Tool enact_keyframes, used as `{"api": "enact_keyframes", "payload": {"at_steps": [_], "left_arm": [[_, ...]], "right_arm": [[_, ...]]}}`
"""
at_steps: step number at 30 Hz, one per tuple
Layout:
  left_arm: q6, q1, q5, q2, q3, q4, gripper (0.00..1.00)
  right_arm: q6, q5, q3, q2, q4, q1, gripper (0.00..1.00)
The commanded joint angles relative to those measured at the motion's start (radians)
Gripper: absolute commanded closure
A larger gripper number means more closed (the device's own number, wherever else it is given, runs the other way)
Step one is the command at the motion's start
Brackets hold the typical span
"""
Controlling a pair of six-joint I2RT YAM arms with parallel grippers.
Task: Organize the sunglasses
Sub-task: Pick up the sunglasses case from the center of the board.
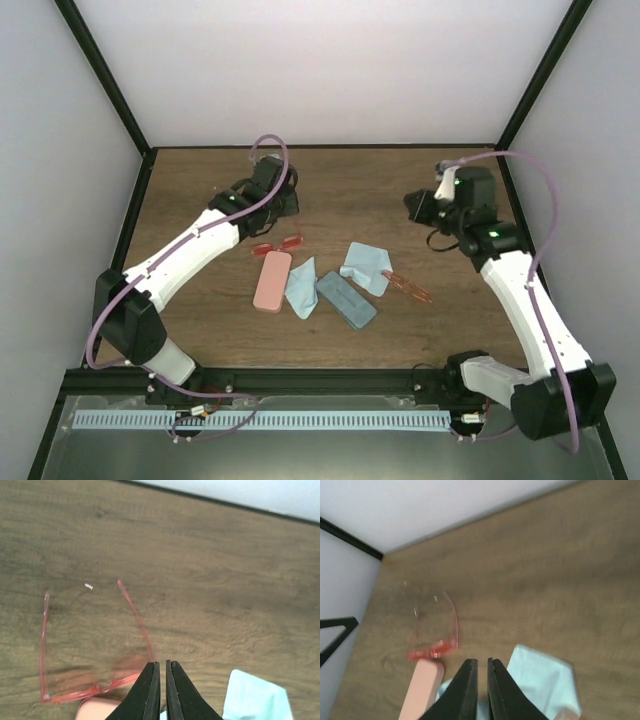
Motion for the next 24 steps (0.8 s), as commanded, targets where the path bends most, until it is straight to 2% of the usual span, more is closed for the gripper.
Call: {"api": "enact_keyframes", "payload": {"at_steps": [1,3,4,6,8,12,15,20,22,24], "left_arm": [[0.004,-0.002,0.005,-0.028,-0.056,-0.003,0.87],[-0.007,-0.001,0.006,-0.023,-0.077,-0.006,0.55],[-0.016,-0.002,0.011,-0.018,-0.085,-0.01,0.42],[-0.028,-0.001,0.027,-0.004,-0.112,-0.011,0.26],[-0.036,-0.001,0.044,0.01,-0.143,-0.013,0.22],[-0.053,-0.001,0.055,0.033,-0.212,-0.022,0.25],[-0.048,-0.001,0.066,0.024,-0.263,-0.021,0.26],[-0.045,-0.002,0.056,-0.01,-0.317,-0.019,0.33],[-0.045,-0.001,0.066,-0.01,-0.326,-0.02,0.41],[-0.046,-0.001,0.084,-0.004,-0.337,-0.014,0.59]], "right_arm": [[-0.039,-0.043,-0.06,0.062,0.011,0.087,0.7],[-0.061,0.01,-0.063,0.124,0.002,0.163,0.37],[-0.066,0.031,-0.058,0.157,-0.01,0.199,0.28],[-0.08,0.071,-0.041,0.228,-0.032,0.264,0.17],[-0.097,0.119,-0.02,0.296,-0.057,0.329,0.13],[-0.146,0.173,0.022,0.408,-0.095,0.424,0.02],[-0.158,0.174,0.01,0.429,-0.088,0.451,0.01],[-0.204,0.137,-0.053,0.436,-0.066,0.483,0.02],[-0.223,0.146,-0.077,0.443,-0.057,0.514,0.01],[-0.215,0.139,-0.092,0.45,-0.053,0.532,0.01]]}}
